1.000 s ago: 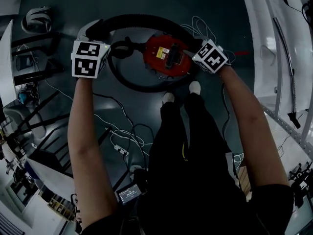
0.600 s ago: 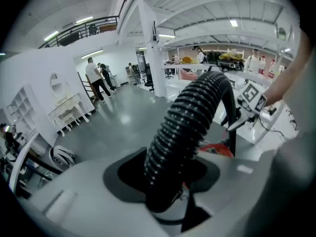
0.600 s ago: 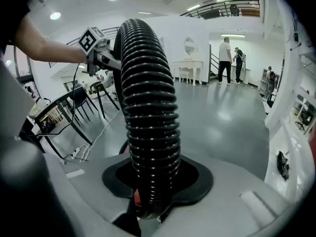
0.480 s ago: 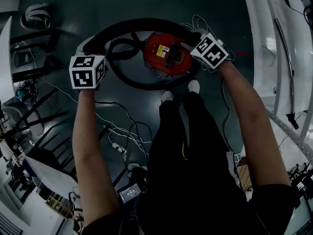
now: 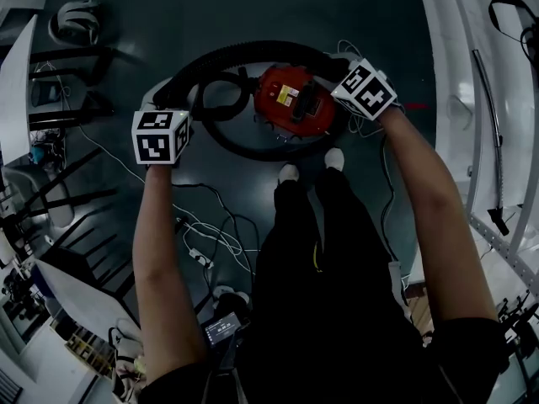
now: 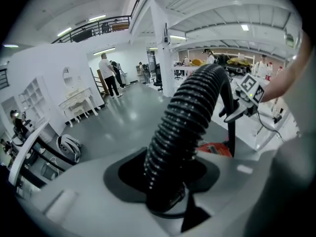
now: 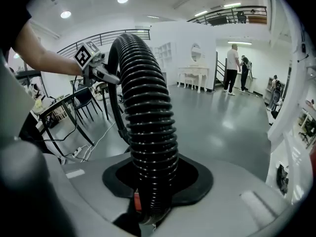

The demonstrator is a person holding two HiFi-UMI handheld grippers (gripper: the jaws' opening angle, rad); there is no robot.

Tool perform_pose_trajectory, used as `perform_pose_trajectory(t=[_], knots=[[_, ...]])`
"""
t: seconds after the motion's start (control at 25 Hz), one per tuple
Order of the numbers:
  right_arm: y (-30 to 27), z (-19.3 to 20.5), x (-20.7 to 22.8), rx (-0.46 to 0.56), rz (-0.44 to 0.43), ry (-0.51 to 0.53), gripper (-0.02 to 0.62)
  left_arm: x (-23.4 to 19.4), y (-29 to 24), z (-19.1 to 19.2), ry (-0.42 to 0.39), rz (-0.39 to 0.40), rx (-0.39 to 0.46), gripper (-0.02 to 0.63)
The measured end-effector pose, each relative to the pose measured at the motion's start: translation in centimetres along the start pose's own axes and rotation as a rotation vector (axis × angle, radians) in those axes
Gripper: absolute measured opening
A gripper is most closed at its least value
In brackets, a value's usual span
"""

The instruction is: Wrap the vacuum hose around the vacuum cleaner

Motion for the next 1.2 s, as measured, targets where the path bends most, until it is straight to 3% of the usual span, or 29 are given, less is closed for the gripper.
perform_pose_trajectory(t=[0.36, 0.92, 1.2], knots=[[-0.2, -2.6, -1.9, 0.038, -0.02, 0.057, 0.138, 0.2, 3.1, 3.2, 0.119, -0.066, 0.012, 0.178], [0.7, -5.5, -4.6, 0.029, -0.042, 0.117, 0.138, 0.4, 7.2, 5.9, 0.133, -0.125, -0.017, 0.176], [0.8, -5.3, -5.4, 0.015, -0.026, 0.106, 0.138, 1.8, 5.9, 8.5, 0.232, -0.124, -0.02, 0.176]])
Point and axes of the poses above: the fingertips, and each gripper's own axes: y backward along the fingers, x to its right, z out of its underside, the point moved 9 cm from there along y, backward along the fingers, and after that the axes turned 8 degrees about -y, right-handed, at the moved point
